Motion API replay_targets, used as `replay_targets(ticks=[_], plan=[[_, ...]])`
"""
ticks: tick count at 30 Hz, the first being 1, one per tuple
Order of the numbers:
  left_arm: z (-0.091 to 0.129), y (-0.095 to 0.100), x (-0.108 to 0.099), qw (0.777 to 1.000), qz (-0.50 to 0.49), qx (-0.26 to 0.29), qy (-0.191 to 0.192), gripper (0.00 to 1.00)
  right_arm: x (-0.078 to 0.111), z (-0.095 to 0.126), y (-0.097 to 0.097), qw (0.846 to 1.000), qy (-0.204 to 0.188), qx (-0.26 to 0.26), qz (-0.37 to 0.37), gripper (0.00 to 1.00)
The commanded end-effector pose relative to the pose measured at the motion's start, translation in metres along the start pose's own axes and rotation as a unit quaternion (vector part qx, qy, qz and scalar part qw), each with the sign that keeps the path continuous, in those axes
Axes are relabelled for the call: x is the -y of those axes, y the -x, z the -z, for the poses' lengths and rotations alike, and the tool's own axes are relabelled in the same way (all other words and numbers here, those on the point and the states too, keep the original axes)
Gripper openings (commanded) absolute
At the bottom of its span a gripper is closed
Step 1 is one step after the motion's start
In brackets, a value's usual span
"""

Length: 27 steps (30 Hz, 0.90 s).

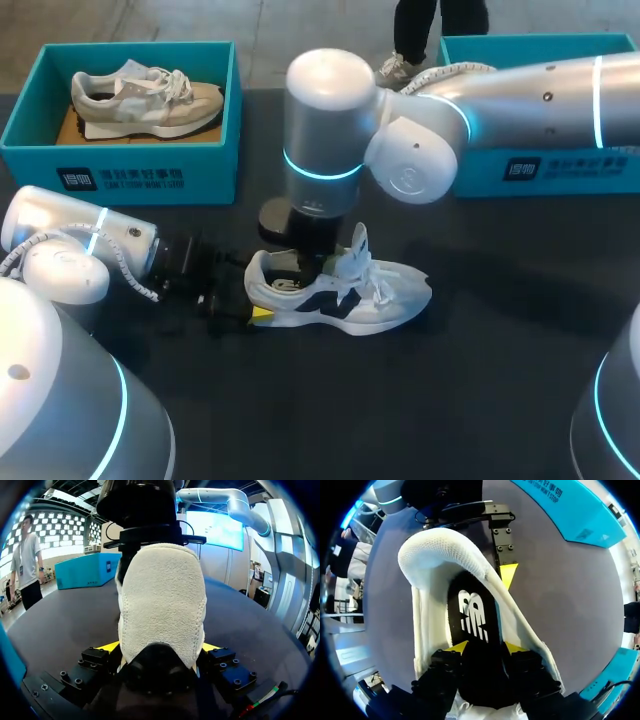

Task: Take the shoe out of the shoebox, open the shoe tongue, remove and reinsert the insole, then place the shoe into the shoebox

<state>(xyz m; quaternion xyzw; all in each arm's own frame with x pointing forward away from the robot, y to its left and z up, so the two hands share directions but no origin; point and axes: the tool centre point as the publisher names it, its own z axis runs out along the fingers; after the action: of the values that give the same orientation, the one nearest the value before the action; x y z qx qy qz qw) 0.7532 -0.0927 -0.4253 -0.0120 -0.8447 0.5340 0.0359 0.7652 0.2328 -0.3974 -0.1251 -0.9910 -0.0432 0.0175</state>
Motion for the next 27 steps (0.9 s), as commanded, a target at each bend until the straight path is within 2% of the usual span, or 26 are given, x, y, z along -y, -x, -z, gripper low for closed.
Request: replay_targets(ticks=[1, 2, 4, 5, 10, 18, 27], plan=[[-0.005, 0.003, -0.003, 1.0, 0.0, -0.001, 0.001, 0.0, -0.002, -0.015, 0.006, 1.0, 0.002, -0.015, 0.003, 0.44], [-0.005, 0.003, -0.003, 1.0, 0.0, -0.001, 0.001, 0.0, -0.001, -0.016, 0.006, 1.0, 0.002, -0.016, 0.004, 0.42], [-0.005, 0.003, -0.003, 1.0, 0.0, -0.001, 0.001, 0.0, -0.001, -0.02, 0.004, 1.0, 0.002, -0.025, 0.004, 0.29], [-0.005, 0.003, -0.003, 1.0, 0.0, -0.001, 0.001, 0.0, -0.001, -0.022, 0.004, 1.0, 0.003, -0.027, 0.004, 0.28], [-0.005, 0.003, -0.003, 1.0, 0.0, -0.001, 0.001, 0.0, 0.003, -0.029, 0.001, 0.999, 0.006, -0.043, -0.002, 0.02], [-0.005, 0.003, -0.003, 1.0, 0.0, -0.001, 0.001, 0.0, 0.014, -0.032, -0.005, 0.998, 0.009, -0.056, -0.016, 0.0], [-0.005, 0.003, -0.003, 1.0, 0.0, -0.001, 0.001, 0.0, 0.024, 0.002, -0.01, 0.998, 0.04, -0.033, -0.027, 0.0]])
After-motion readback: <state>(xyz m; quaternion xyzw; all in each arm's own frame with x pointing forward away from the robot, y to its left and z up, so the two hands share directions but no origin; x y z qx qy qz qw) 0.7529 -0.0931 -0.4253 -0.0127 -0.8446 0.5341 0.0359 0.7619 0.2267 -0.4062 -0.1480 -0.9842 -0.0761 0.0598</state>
